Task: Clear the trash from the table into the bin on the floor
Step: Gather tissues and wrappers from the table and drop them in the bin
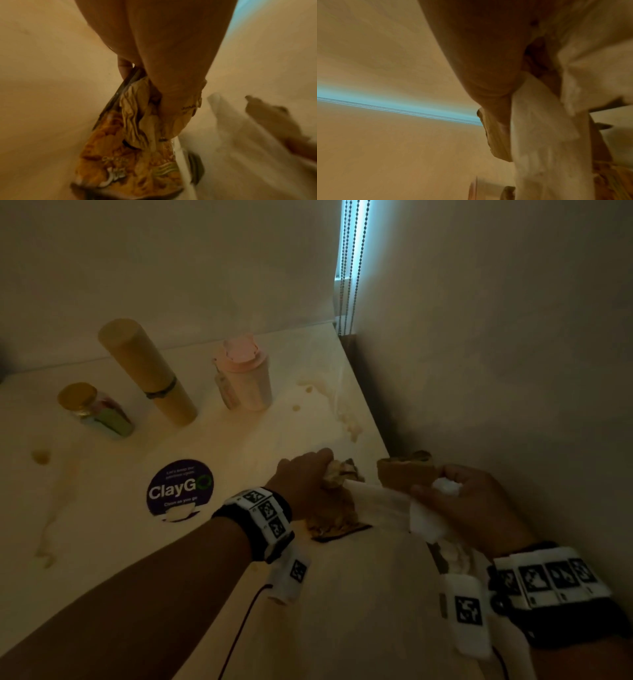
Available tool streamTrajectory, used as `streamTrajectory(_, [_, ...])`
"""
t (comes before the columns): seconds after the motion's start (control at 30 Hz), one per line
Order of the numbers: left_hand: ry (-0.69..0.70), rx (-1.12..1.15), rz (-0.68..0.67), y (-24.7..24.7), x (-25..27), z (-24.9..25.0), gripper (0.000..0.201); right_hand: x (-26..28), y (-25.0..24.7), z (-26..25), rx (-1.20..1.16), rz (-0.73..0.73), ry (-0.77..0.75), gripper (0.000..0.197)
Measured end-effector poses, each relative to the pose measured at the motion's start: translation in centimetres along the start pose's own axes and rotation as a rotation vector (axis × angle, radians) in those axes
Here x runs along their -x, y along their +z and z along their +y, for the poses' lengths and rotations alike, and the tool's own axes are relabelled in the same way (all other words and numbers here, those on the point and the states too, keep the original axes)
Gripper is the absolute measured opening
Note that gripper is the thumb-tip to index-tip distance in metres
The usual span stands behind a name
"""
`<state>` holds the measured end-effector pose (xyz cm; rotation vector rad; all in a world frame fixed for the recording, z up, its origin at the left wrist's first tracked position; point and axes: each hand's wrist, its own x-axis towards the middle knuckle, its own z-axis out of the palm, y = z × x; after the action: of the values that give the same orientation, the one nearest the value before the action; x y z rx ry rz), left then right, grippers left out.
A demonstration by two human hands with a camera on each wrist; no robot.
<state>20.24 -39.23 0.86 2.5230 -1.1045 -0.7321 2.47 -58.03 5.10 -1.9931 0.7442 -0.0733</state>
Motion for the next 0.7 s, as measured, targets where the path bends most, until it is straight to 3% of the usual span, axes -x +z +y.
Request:
streamTrajectory(0.03, [0.024, 0.125, 0.025, -0.4, 1.0, -0.2, 0.034, 0.2, 0.3, -0.4, -0.001, -0.005, -0.015, 0.051])
streamTrajectory(0.17, [0.041, 0.420, 0.164, -2.2, 8.3, -3.1, 0.026, 1.6, 2.8, -3.5, 0.038, -0.096, -0.105, 0.023])
streamTrajectory(0.3, [-0.061, 0.632, 0.281, -3.6, 18.8, -8.4, 0.036, 3.6, 8.5, -8.2, 0.125, -0.287, -0.210, 0.025])
streamTrajectory(0.5, [-0.319, 0.761, 0.525, -2.4, 37.4, -16.2, 0.040, 9.7, 21.7, -16.5, 0.205, -0.694, -0.407, 0.030])
streamTrajectory(0.7, [-0.549, 0.781, 0.715, 2.8, 57.3, -22.9, 0.049, 22.8, 38.3, -23.6, 0.409, -1.013, -0.699, 0.031])
